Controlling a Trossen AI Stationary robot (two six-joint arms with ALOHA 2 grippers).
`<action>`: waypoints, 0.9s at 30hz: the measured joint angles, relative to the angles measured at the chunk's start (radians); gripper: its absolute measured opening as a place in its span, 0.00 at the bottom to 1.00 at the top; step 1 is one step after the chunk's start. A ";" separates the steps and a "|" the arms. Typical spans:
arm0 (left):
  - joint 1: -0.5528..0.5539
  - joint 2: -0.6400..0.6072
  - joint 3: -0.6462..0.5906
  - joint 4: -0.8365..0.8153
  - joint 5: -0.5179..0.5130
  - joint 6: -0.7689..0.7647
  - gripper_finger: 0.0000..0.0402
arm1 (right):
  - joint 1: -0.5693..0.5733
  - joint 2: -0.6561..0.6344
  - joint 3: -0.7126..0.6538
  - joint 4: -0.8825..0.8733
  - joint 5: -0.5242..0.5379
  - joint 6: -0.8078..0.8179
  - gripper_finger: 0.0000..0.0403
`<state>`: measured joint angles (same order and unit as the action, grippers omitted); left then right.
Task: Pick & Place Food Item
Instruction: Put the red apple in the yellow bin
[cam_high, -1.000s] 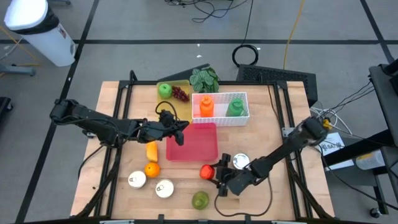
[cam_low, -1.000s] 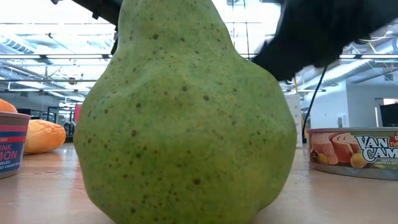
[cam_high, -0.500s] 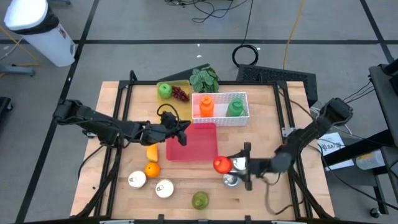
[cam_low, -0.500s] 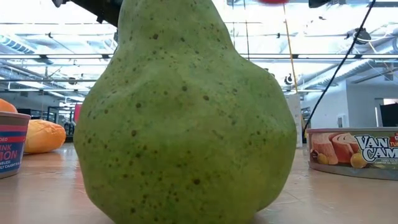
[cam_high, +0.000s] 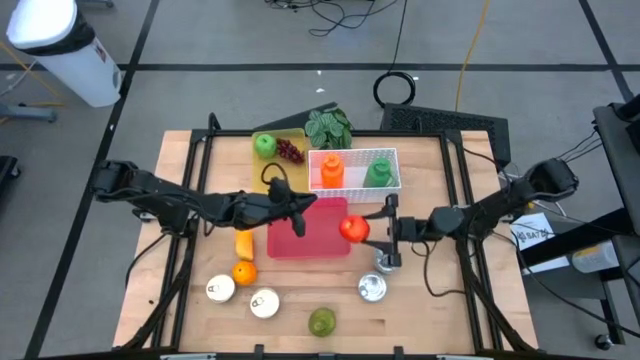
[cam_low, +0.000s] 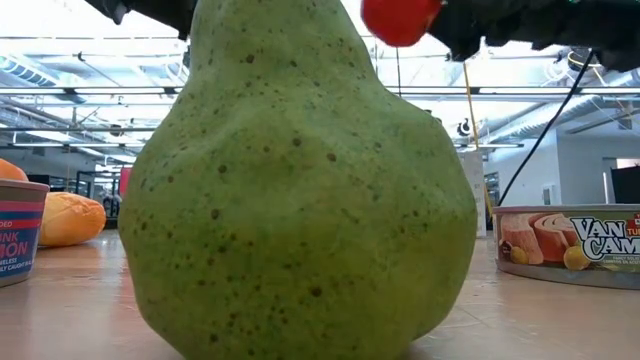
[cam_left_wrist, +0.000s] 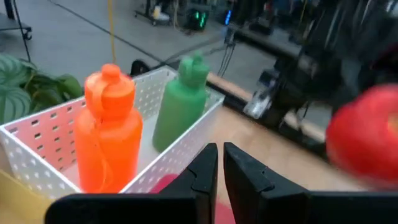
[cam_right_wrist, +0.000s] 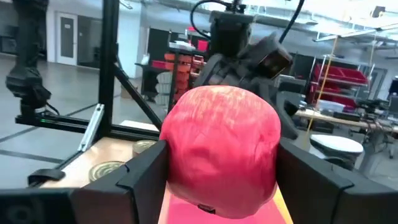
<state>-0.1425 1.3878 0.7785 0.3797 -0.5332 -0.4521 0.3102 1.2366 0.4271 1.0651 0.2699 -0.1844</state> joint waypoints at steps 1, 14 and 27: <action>0.004 0.007 -0.001 -0.006 0.006 0.015 0.09 | -0.020 0.000 0.000 -0.004 -0.013 0.005 0.62; 0.020 0.018 -0.001 0.000 0.094 -0.048 0.10 | -0.173 -0.002 0.002 -0.005 -0.220 0.064 0.62; -0.046 0.055 0.000 0.139 0.482 0.149 0.60 | -0.119 0.103 0.035 -0.057 -0.272 0.166 0.62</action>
<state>-0.1888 1.4423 0.7788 0.5187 -0.0513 -0.3032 0.1913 1.3393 0.4625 1.0081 -0.0018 -0.0187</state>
